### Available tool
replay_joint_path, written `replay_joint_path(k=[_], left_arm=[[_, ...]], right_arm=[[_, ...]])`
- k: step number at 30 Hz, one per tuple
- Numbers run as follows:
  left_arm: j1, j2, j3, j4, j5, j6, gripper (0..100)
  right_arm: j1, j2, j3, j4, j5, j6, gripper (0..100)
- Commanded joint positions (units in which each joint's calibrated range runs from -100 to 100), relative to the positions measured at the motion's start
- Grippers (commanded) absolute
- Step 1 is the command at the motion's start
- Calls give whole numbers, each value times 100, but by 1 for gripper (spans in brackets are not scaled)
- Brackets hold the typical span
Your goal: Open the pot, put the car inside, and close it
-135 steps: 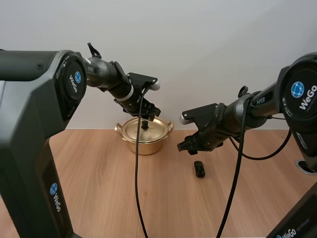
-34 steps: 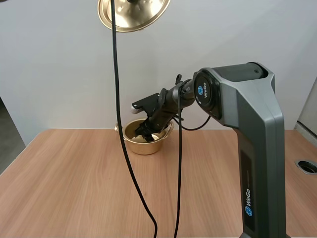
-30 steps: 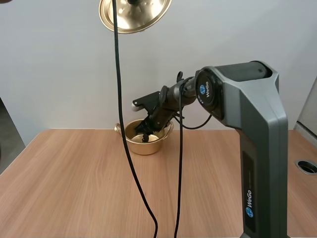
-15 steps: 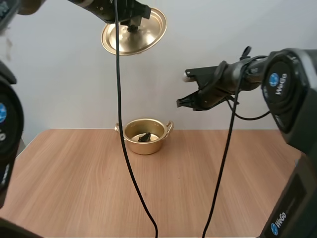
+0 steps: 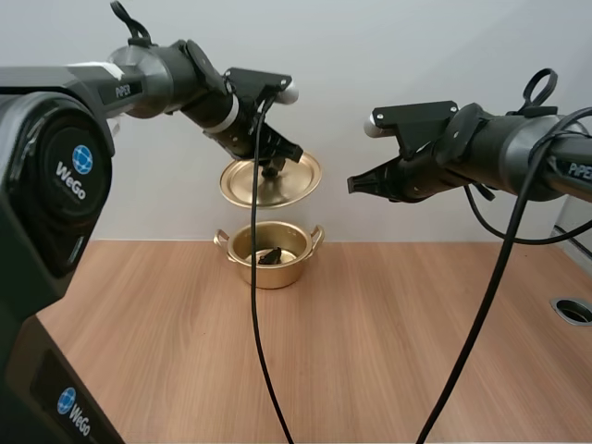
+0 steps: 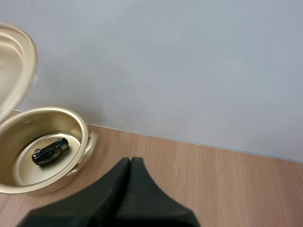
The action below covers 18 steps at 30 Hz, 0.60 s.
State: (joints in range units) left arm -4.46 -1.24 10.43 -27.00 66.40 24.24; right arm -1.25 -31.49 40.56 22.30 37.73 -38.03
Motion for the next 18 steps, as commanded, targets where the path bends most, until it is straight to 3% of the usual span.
replay_joint_path(k=[1, 11, 18], left_arm=[[0, 223, 79, 3, -216, 3, 0], [0, 1068, 94, -11, -340, 91, 0], [0, 1525, 94, 4, -1073, 121, 0]], right_arm=[[-3, -139, 8, -16, 103, 5, 0], [-3, -275, 8, -28, 194, 5, 0], [-3, -279, 8, -17, 193, 5, 0]])
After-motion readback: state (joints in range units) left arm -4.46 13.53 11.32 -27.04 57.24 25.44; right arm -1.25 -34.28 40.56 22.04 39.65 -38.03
